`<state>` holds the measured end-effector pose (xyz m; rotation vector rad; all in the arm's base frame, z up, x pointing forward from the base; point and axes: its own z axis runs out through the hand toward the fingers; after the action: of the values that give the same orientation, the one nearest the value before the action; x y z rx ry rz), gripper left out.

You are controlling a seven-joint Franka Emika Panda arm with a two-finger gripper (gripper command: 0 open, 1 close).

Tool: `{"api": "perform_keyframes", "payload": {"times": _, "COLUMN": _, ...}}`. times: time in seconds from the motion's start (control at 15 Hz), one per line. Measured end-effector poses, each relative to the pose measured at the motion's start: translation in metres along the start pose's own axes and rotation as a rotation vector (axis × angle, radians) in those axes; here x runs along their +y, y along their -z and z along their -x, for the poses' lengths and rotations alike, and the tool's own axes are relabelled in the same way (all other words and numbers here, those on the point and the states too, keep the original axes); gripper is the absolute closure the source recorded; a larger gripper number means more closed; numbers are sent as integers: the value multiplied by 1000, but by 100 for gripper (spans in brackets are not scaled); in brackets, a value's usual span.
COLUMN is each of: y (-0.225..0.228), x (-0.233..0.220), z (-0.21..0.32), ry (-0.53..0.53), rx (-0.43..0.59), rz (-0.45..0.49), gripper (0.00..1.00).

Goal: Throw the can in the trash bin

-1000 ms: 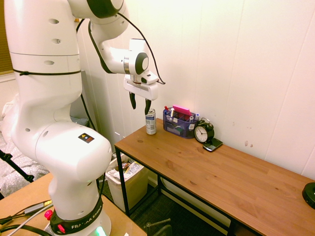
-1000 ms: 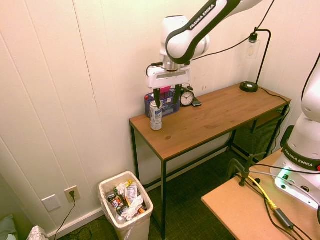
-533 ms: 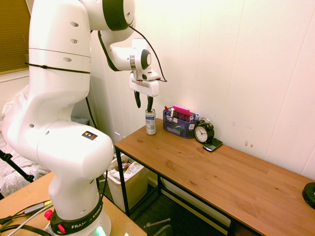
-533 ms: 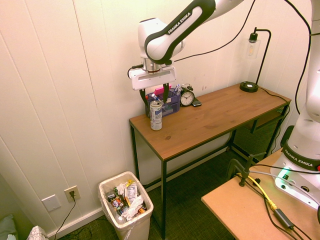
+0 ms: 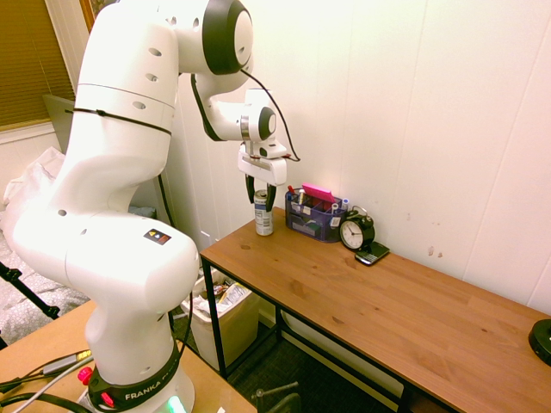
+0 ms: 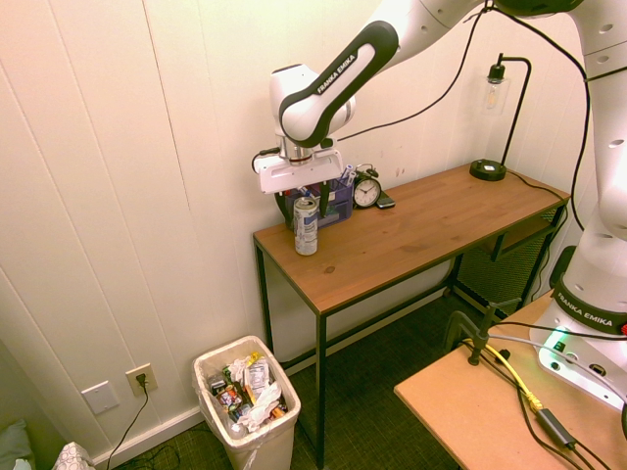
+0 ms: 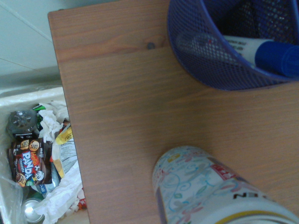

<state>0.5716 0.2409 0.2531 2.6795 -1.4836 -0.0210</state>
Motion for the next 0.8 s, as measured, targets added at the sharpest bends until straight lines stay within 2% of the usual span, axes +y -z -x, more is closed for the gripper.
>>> {"api": "perform_keyframes", "payload": {"times": 0.6, "y": 4, "x": -3, "z": -2, "ry": 10, "rx": 7, "rz": -14, "gripper": 100}}
{"api": "perform_keyframes", "payload": {"times": 0.8, "y": 14, "x": -6, "z": 18, "ry": 50, "rx": -15, "rz": -55, "gripper": 100}}
